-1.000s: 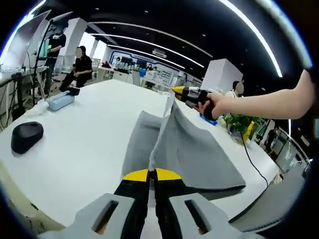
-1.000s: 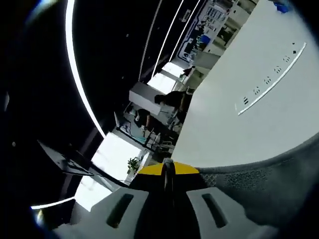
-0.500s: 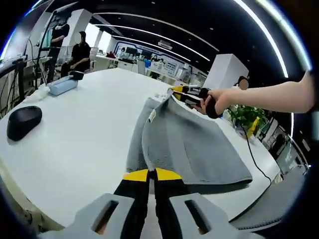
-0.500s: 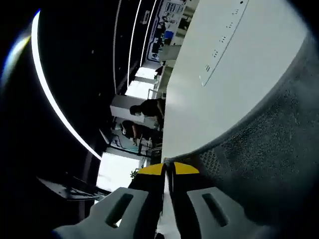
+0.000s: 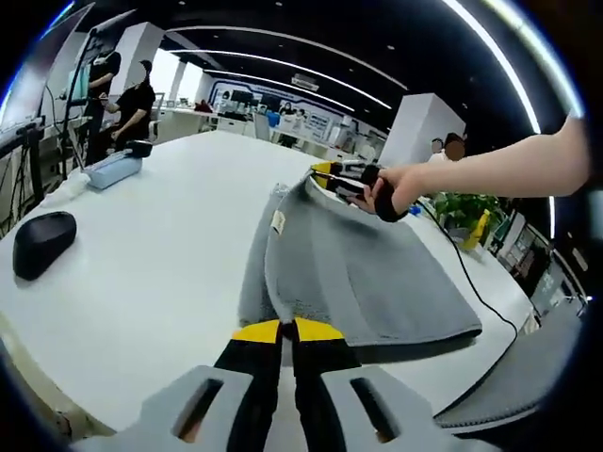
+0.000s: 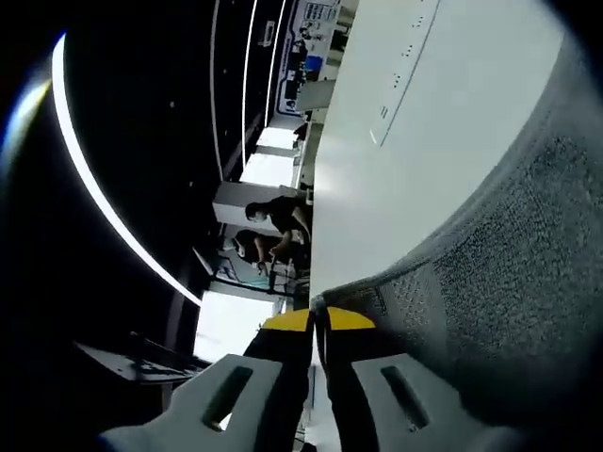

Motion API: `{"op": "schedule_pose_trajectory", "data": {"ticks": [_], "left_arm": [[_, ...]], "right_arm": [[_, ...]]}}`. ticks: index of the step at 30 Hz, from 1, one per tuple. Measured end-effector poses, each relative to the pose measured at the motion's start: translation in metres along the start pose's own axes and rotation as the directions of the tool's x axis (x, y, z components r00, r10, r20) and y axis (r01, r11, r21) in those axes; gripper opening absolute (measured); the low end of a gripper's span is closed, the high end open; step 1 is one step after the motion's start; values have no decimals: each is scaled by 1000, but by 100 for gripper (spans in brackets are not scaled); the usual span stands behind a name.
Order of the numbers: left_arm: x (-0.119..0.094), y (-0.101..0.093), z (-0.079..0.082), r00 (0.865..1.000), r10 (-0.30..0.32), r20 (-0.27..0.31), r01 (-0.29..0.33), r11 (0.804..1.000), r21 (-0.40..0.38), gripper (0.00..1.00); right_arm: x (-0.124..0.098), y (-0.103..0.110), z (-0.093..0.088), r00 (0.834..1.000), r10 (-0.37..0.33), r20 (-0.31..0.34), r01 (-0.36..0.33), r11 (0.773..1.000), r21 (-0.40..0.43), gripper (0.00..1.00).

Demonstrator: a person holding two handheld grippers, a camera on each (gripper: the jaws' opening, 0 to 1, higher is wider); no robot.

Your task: Fold the towel on the table until its edges align and the towel forms a compact rectangular stack.

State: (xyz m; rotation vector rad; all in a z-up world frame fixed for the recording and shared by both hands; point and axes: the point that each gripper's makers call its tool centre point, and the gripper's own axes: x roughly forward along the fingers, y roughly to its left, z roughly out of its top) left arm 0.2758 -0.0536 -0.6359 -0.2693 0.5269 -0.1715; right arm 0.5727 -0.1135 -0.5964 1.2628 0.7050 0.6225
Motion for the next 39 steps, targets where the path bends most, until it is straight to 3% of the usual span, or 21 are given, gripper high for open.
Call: {"op": "schedule_pose_trajectory", "data": {"ticks": [3, 6, 10, 11, 15, 18, 20, 21, 24, 27, 29, 30, 31, 33, 35, 37, 38, 39], "left_arm": [[-1, -4, 1, 1000, -11, 5, 11, 1000, 4, 7], [-4, -5, 7, 999, -2, 39, 1, 1000, 27, 19], [-5, -9, 10, 999, -11, 47, 8, 998, 55, 20], [-5, -10, 10, 999, -10, 49, 7, 998, 61, 20], [-6, -17, 12, 998, -28, 54, 24, 997, 70, 20], [-5, -27, 15, 997, -43, 59, 36, 993, 109, 24], [-6, -36, 20, 995, -56, 78, 44, 988, 149, 26], [-6, -43, 25, 993, -73, 94, 55, 983, 177, 28], [-4, -66, 31, 986, -130, 106, 104, 969, 224, 37], [1, -92, 28, 981, -184, 64, 155, 935, 318, 36], [4, -107, 23, 976, -217, 32, 191, 914, 357, 33], [5, -116, 21, 971, -239, 15, 216, 899, 381, 30], [6, -123, 20, 968, -249, 1, 229, 891, 392, 27], [10, -142, 18, 957, -289, -22, 275, 880, 388, 22], [15, -153, 19, 951, -308, -34, 297, 873, 388, 18], [23, -166, 17, 941, -330, -76, 332, 852, 406, 7], [27, -174, 16, 934, -339, -111, 353, 831, 430, 1], [32, -178, 18, 935, -337, -110, 350, 831, 433, 1]], "right_arm": [[-2, -5, 5, 1000, 2, 0, -2, 1000, 0, 2], [-4, -8, 10, 1000, 10, 6, -10, 1000, -11, 5], [-11, 2, 9, 999, 18, 47, -17, 999, -28, 32], [-13, 4, 11, 999, 21, 48, -19, 999, -34, 34], [-24, 13, 19, 997, 66, 44, -59, 990, -130, 11], [-38, 10, 32, 997, 43, 63, -33, 987, -158, 14], [-52, 2, 40, 999, -14, 53, 27, 965, -261, 12], [-62, 0, 43, 999, -36, 32, 45, 939, -340, 8], [-87, -7, 54, 995, -99, -4, 85, 878, -472, 1], [-120, -21, 66, 973, -230, -28, 163, 762, -627, 0], [-135, -25, 70, 956, -291, -46, 172, 679, -714, 0], [-148, -29, 72, 937, -344, -60, 175, 611, -772, 0], [-156, -30, 75, 926, -372, -56, 178, 565, -805, 0], [-173, -30, 77, 910, -410, -64, 171, 510, -843, 0], [-185, -26, 81, 902, -427, -59, 177, 491, -853, 0], [-201, -28, 86, 871, -486, -71, 154, 408, -900, 0], [-209, -31, 90, 842, -533, -87, 118, 339, -933, 0], [-215, -36, 92, 813, -574, -96, 93, 291, -952, 0]]}}
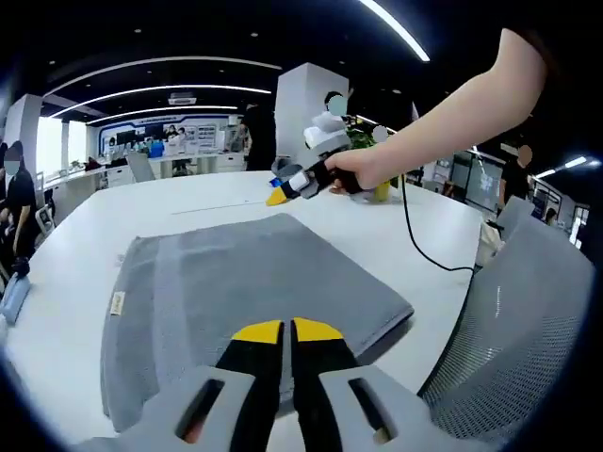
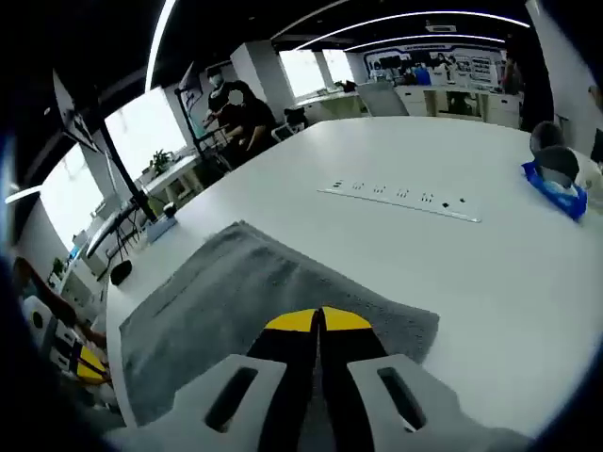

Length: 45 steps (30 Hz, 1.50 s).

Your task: Fold the towel on the table until its edges align and the towel forms a compact rectangular stack.

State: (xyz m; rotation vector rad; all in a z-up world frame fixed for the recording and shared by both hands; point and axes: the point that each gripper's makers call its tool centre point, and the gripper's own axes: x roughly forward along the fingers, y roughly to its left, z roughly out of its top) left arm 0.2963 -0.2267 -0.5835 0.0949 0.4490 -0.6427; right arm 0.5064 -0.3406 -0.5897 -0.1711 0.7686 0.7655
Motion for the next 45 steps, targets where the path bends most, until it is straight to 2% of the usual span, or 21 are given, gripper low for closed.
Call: {"op": "schedule_pose_trajectory", "data": {"ticks": [3, 7, 9, 10, 12, 13, 14, 16, 17, 18, 19, 20, 21, 22, 23, 25, 26, 28, 31, 41, 45], "left_arm": [[21, -16, 11, 998, -49, -35, 51, 997, 63, 1], [49, -39, 20, 995, -86, -56, 94, 985, 144, 1], [65, -59, 18, 980, -183, -80, 197, 953, 230, 1], [72, -72, 13, 963, -248, -108, 269, 913, 307, 1], [79, -87, 6, 939, -325, -111, 342, 870, 355, 1], [81, -93, -1, 924, -357, -138, 383, 853, 354, 1], [83, -102, -12, 897, -406, -174, 441, 807, 393, 1], [90, -99, -32, 898, -374, -233, 440, 785, 435, 1], [94, -100, -39, 902, -361, -236, 431, 763, 481, 1], [94, -103, -44, 897, -365, -248, 442, 750, 493, 1], [91, -104, -53, 892, -356, -278, 451, 737, 503, 1], [90, -106, -38, 908, -373, -190, 414, 732, 542, 1], [87, -103, -42, 916, -349, -197, 400, 752, 525, 0], [88, -104, -40, 919, -352, -175, 388, 737, 553, 0], [86, -105, -41, 923, -350, -160, 378, 746, 549, 0], [86, -105, -40, 928, -345, -144, 365, 758, 540, 0], [87, -105, -39, 931, -340, -133, 357, 771, 527, 0], [85, -105, -39, 936, -331, -119, 344, 794, 500, 0], [85, -105, -38, 939, -328, -105, 336, 812, 477, 0], [90, -104, -36, 946, -298, -129, 322, 811, 489, 0], [89, -104, -37, 945, -291, -150, 327, 809, 488, 0]], "right_arm": [[-5, -17, -12, 995, -12, -101, -8, 981, -194, 0], [7, -31, -24, 989, 2, -149, -50, 946, -321, 0], [15, -34, -30, 985, -2, -171, -67, 914, -399, 0], [22, -32, -31, 987, 2, -162, -76, 890, -450, 0], [32, -24, -28, 989, 30, -145, -98, 864, -493, 0], [38, -21, -24, 993, 33, -118, -86, 872, -482, 0], [48, -24, -29, 990, 42, -134, -99, 884, -457, 0], [62, -31, -41, 981, 17, -192, -112, 861, -496, 0], [65, -25, -29, 996, -9, -88, -37, 865, -500, 0], [65, -30, -32, 992, -3, -125, -64, 850, -522, 0], [63, -20, -41, 991, -19, -134, -45, 886, -461, 0], [62, -19, -43, 991, -24, -132, -35, 901, -432, 0], [65, -23, -46, 991, -22, -132, -41, 887, -459, 0], [66, -23, -47, 991, -30, -133, -36, 883, -467, 0], [63, -13, -43, 987, -39, -155, -48, 850, -524, 0], [65, -21, -43, 979, -53, -198, -61, 848, -526, 0], [62, -26, -37, 970, -130, -203, -13, 813, -582, 0], [66, -17, -39, 972, -104, -210, -25, 846, -533, 0], [63, -15, -36, 970, -155, -188, 27, 836, -549, 0], [71, -33, -27, 977, -143, -156, 50, 874, -483, 0], [68, -27, -30, 971, -168, -171, 51, 842, -537, 0]]}}
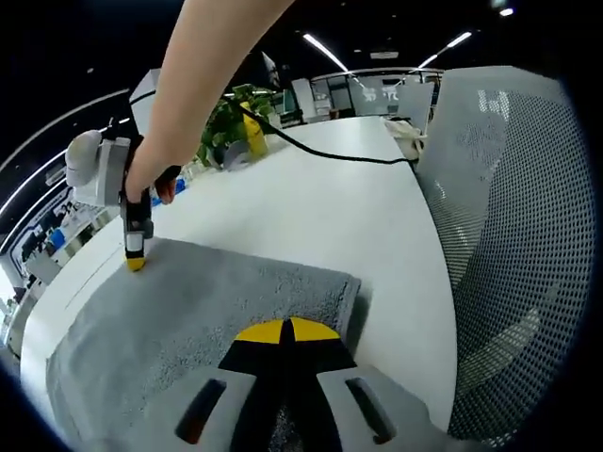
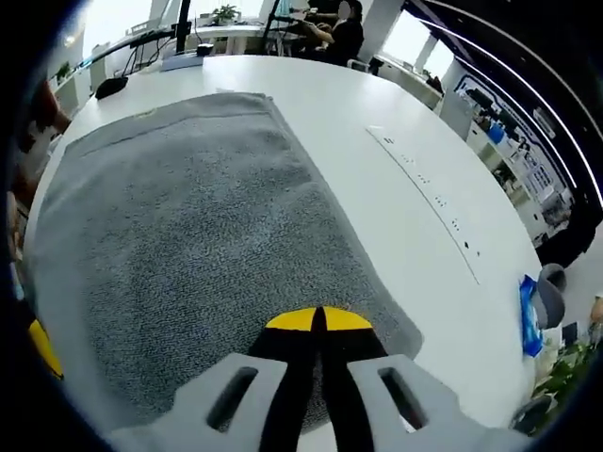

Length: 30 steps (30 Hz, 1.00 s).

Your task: Fold the towel on the table until its edges align and the towel forms a compact rectangular stack.

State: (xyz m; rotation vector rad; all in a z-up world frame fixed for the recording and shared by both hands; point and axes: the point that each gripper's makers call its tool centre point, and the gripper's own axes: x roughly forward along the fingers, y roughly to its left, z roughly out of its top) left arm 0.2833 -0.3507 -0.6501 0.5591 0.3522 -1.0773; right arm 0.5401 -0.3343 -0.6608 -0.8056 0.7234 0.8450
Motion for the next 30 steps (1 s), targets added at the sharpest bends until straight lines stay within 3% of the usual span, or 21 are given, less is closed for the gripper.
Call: {"op": "schedule_pose_trajectory", "data": {"ticks": [5, 7, 11, 15, 18, 20, 22, 24, 25, 26, 27, 30], "left_arm": [[-7, -1, -6, 997, -37, -67, 34, 999, -37, 0], [-11, -2, -9, 995, -38, -96, 34, 998, -49, 0], [-27, -7, -20, 978, -55, -203, 38, 995, -87, 0], [-43, -12, -31, 948, -77, -309, 44, 993, -112, 0], [-52, -14, -37, 934, -58, -352, -1, 986, -165, 0], [-56, -16, -40, 927, -52, -370, -20, 982, -188, 0], [-62, -17, -43, 909, -61, -411, -30, 977, -209, 0], [-66, -18, -46, 892, -60, -448, -34, 979, -199, 0], [-70, -18, -49, 873, -61, -483, -32, 983, -182, 0], [-72, -18, -50, 866, -58, -497, -30, 985, -168, 0], [-73, -18, -51, 859, -55, -509, -28, 988, -154, 0], [-78, -20, -54, 835, -55, -548, -12, 993, -119, 0]], "right_arm": [[-3, -8, -14, 996, -21, -87, 4, 983, -184, 0], [-8, -3, -15, 996, -25, -82, 11, 986, -164, 0], [-16, 0, -27, 996, -20, -83, 13, 996, -92, 0], [-25, 5, -44, 993, -35, -115, 15, 986, -165, 0], [-39, 17, -56, 985, -25, -168, -14, 973, -228, 0], [-46, 17, -66, 984, -23, -177, -14, 979, -206, 0], [-53, 16, -78, 982, 1, -188, -36, 983, -182, 0], [-61, 22, -86, 984, 12, -178, -30, 995, -98, 0], [-64, 24, -89, 984, 22, -178, -45, 991, -128, 0], [-65, 25, -90, 984, 24, -177, -46, 991, -123, 0], [-68, 28, -94, 986, 29, -162, -39, 997, -60, 0], [-78, 38, -104, 988, 19, -152, -32, 996, -80, 0]]}}
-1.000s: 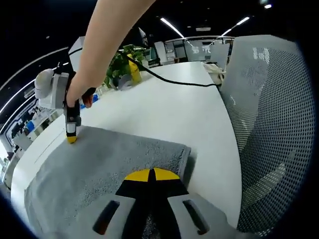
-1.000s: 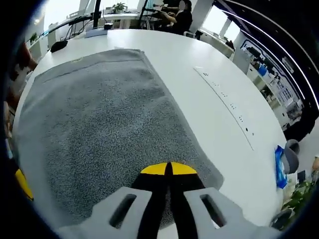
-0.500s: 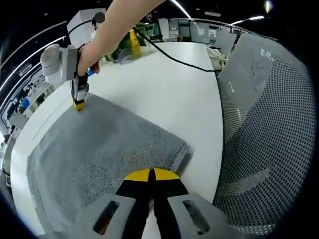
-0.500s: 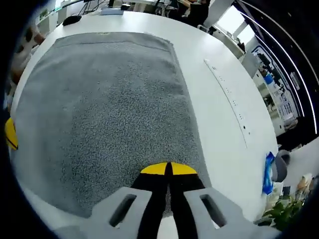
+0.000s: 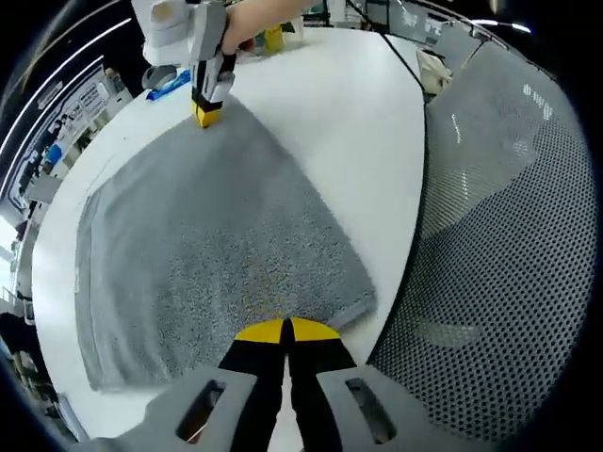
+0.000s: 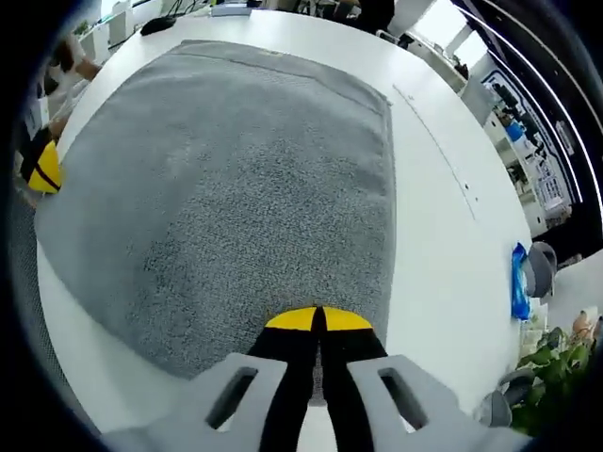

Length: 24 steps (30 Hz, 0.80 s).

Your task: Fold the towel on the table until its edges align and the towel forms a compact rectangular stack.

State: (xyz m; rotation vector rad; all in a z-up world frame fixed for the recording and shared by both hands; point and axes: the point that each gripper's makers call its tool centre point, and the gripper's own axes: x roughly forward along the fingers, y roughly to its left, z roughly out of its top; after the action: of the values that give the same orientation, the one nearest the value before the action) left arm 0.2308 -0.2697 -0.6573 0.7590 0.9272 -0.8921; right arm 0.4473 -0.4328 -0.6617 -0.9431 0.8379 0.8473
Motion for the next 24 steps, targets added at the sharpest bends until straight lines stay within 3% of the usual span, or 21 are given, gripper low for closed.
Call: {"op": "schedule_pose_trajectory", "data": {"ticks": [6, 15, 17, 20, 24], "left_arm": [[-3, 2, -7, 996, 26, -85, -26, 1000, -2, 0], [-7, 4, -18, 982, 66, -177, -58, 997, 49, 0], [-7, 4, -20, 980, 74, -186, -63, 996, 63, 0], [-8, 5, -22, 979, 84, -188, -68, 994, 90, 0], [-9, 10, -25, 980, 85, -182, -74, 995, 71, 0]], "right_arm": [[-20, 24, -27, 998, -27, -63, 16, 985, -172, 0], [-46, 59, -61, 998, 22, -66, -38, 969, -245, 0], [-50, 65, -65, 999, 25, -23, -29, 977, -212, 0], [-57, 74, -73, 999, 41, 35, -38, 995, -90, 0], [-64, 84, -78, 995, 36, 97, -37, 999, 9, 0]]}}
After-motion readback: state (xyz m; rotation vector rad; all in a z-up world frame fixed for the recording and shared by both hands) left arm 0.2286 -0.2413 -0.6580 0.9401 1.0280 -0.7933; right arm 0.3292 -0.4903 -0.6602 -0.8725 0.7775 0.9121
